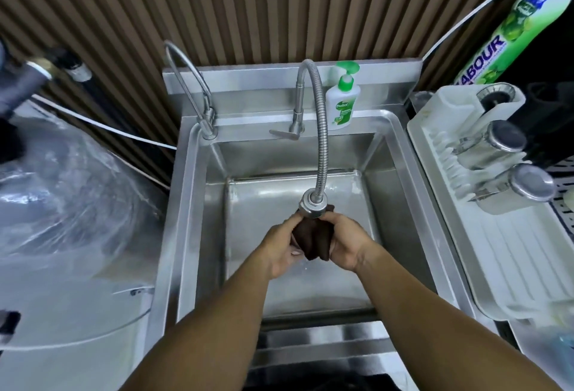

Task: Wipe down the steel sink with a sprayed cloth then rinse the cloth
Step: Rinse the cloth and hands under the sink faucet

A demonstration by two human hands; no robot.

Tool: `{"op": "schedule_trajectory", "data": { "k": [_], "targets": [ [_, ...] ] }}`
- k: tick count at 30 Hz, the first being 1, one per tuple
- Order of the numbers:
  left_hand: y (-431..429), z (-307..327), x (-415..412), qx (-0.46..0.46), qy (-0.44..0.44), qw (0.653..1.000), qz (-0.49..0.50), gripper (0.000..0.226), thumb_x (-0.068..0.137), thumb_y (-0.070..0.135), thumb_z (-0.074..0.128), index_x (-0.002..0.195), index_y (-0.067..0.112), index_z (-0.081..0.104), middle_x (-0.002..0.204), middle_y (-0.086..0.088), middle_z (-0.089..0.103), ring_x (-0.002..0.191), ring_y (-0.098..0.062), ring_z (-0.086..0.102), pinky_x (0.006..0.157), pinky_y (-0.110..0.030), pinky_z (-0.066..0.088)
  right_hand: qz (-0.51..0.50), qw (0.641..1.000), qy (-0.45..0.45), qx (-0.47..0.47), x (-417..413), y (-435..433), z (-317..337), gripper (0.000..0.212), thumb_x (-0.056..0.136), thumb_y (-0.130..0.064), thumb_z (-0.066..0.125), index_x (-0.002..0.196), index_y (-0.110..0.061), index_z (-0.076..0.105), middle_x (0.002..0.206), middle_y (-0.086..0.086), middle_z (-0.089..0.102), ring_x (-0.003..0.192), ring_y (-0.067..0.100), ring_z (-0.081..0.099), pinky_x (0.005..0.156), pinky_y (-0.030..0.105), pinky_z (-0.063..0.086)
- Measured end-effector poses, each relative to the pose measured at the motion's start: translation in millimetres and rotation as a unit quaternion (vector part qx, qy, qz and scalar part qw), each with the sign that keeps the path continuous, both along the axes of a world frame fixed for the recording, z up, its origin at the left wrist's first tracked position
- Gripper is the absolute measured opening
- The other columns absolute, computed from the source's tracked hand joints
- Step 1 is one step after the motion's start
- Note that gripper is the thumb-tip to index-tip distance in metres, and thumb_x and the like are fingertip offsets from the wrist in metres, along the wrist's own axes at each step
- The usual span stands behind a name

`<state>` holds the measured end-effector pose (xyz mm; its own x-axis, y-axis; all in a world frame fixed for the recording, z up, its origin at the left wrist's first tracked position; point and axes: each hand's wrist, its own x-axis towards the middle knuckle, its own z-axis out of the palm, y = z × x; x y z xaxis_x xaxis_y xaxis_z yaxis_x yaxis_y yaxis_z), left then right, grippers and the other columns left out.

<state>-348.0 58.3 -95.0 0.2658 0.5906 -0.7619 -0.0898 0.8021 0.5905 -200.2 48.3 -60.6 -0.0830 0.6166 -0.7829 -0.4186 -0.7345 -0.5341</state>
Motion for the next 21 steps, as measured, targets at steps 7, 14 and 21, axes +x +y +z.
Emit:
{"op": "schedule_trajectory", "data": {
  "k": [7, 14, 21],
  "targets": [
    [14.4, 3.1, -20.1, 0.150, 0.085, 0.981, 0.086, 0.010, 0.091, 0.015, 0.071, 0.099, 0.009, 0.070, 0.093, -0.012, 0.076, 0.088, -0.030, 0.071, 0.076, -0.041, 0.056, 0.034, 0.996, -0.075, 0.027, -14.3, 8.6, -6.6, 0.039, 0.093, -0.030, 0.068, 0.117, 0.000, 0.069, 0.105, 0.017, 0.076, 0.098, 0.032, 0.074, 0.084, 0.042, 0.059],
    [14.9, 17.9, -9.2, 0.082, 0.039, 0.995, 0.029, 0.020, 0.094, 0.031, 0.068, 0.110, 0.019, 0.068, 0.101, -0.008, 0.078, 0.094, -0.028, 0.074, 0.085, -0.052, 0.059, -0.013, 0.995, -0.070, 0.075, -17.2, 3.2, -10.2, 0.017, 0.098, -0.028, 0.062, 0.110, -0.017, 0.067, 0.093, 0.005, 0.078, 0.078, 0.016, 0.075, 0.062, 0.030, 0.055],
    [14.6, 16.8, -4.7, 0.075, 0.106, 0.991, 0.027, 0.028, 0.097, 0.043, 0.061, 0.101, 0.018, 0.072, 0.094, -0.009, 0.078, 0.098, -0.034, 0.073, 0.094, -0.058, 0.054, -0.032, 0.996, -0.046, 0.067, -16.3, -2.2, -8.8, 0.021, 0.098, -0.027, 0.060, 0.109, -0.013, 0.071, 0.106, 0.014, 0.076, 0.093, 0.025, 0.074, 0.075, 0.038, 0.056]
  ]
}}
